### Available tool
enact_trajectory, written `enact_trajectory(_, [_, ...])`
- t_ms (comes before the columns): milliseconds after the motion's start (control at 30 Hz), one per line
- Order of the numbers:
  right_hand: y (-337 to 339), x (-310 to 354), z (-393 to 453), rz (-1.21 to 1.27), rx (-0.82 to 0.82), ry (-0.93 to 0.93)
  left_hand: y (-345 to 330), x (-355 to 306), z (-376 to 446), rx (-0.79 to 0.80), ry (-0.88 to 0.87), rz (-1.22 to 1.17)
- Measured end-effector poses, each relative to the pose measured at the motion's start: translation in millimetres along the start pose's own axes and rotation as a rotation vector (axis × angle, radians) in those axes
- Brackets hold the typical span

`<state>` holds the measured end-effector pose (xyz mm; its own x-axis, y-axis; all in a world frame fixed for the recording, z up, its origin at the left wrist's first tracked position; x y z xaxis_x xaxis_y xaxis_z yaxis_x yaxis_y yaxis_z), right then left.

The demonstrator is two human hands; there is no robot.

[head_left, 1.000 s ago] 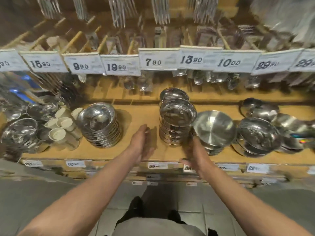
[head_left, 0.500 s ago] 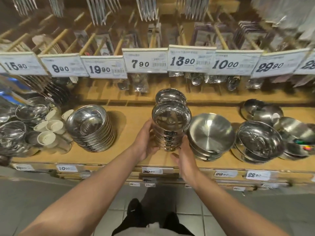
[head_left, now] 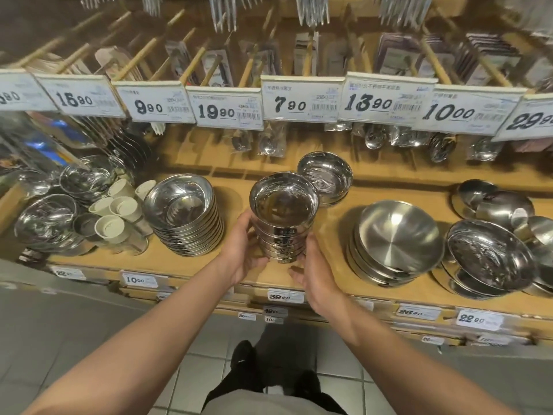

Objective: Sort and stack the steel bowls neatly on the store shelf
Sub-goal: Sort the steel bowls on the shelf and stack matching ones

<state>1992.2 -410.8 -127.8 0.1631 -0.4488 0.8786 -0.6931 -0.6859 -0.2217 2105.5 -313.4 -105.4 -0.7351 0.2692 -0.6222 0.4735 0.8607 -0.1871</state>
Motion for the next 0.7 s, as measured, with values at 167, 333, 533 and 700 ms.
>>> enact_trajectory(167, [-22, -9, -3, -0.004, 0.023, -0.020, 26, 0, -5, -0.041, -0.005, -0.020])
enact_trajectory(333, [-33, -10, -6, -0.005, 0.038, -0.032, 39, -1, -11, -0.059, -0.006, -0.023])
enact_trajectory(533, [-27, -4, -14, -0.023, 0.107, -0.049, 48, 6, -15, -0.083, 0.020, -0.055])
enact_trajectory(700, [58, -21, -36, -0.047, 0.019, -0.111, 48, 58, -30, -0.208, 0.115, -0.112])
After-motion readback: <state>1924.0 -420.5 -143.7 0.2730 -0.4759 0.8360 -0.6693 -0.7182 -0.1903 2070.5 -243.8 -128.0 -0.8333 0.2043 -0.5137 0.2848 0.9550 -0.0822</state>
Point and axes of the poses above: each hand's wrist, its own z-axis towards the middle knuckle, its own y-axis out of the back of the hand, x = y × z, the point moved 9 cm from there along z, towards the middle knuckle, and after that the axes turned 12 degrees about y, right-handed, at the moved point
